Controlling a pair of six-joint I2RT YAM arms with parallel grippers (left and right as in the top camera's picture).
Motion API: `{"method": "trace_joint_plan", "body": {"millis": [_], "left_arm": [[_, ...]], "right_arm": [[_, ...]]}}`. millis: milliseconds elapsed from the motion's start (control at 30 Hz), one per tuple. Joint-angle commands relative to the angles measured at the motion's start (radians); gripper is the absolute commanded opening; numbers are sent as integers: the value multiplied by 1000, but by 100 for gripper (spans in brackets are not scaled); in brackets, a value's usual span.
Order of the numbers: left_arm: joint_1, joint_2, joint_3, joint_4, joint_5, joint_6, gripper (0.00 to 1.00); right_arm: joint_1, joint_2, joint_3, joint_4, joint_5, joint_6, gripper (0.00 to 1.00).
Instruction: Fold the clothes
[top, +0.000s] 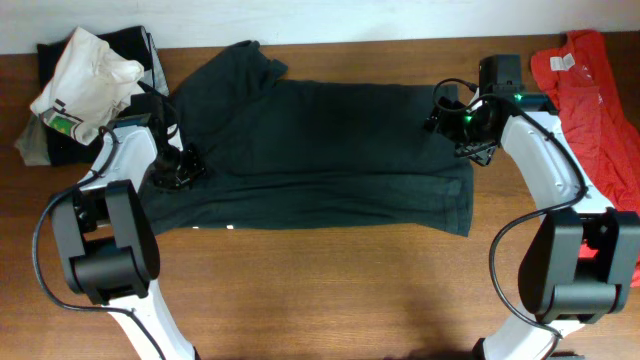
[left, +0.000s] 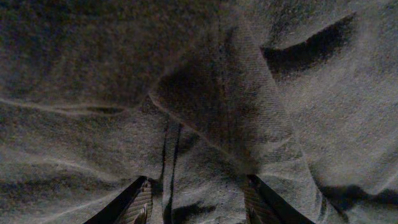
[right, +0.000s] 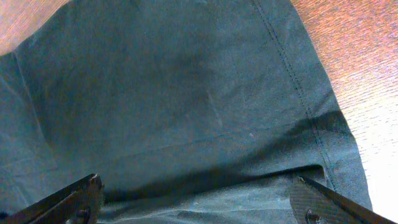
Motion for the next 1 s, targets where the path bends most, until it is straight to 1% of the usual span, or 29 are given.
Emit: {"method": "trace_joint_plan", "body": {"millis": [0,33,100,167,267,300,333,433,500,667,900,967], "left_arm": [[0,35,22,-21,15,2,45],[0,35,22,-33,15,2,38],[0,35,22,-39,15,2,29],[0,35,23,-43,15,2,15],[0,35,31,-51,14,2,9],[0,35,38,-52,15,2,3],[0,35,48,-59,15,2,1],[-2,35,85,-75,18,1,1],[-2,35,105,-69,64,2,1],[-3,35,108,15,197,1,1],[-46,35,108,120,201,-7,1],[-62,42,107,148,171,-22,1]], "right_arm": [[-1,3,11,3,-8,-10,99],[-1,4,11,3,-8,-10,99],[-1,4,11,3,-8,-10,99],[-1,4,11,3,-8,-10,99],[-1,4,11,3,-8,-10,99],[-1,4,11,3,-8,-9,99],[-1,4,11,3,-8,-10,100],[-1,4,11,4,-8,-10,100],[-1,4,11,4,-8,-10,99],[-1,9,11,6,-8,-10,100],[-1,9,11,6,-8,-10,100],[-1,9,11,6,-8,-10,100]]}}
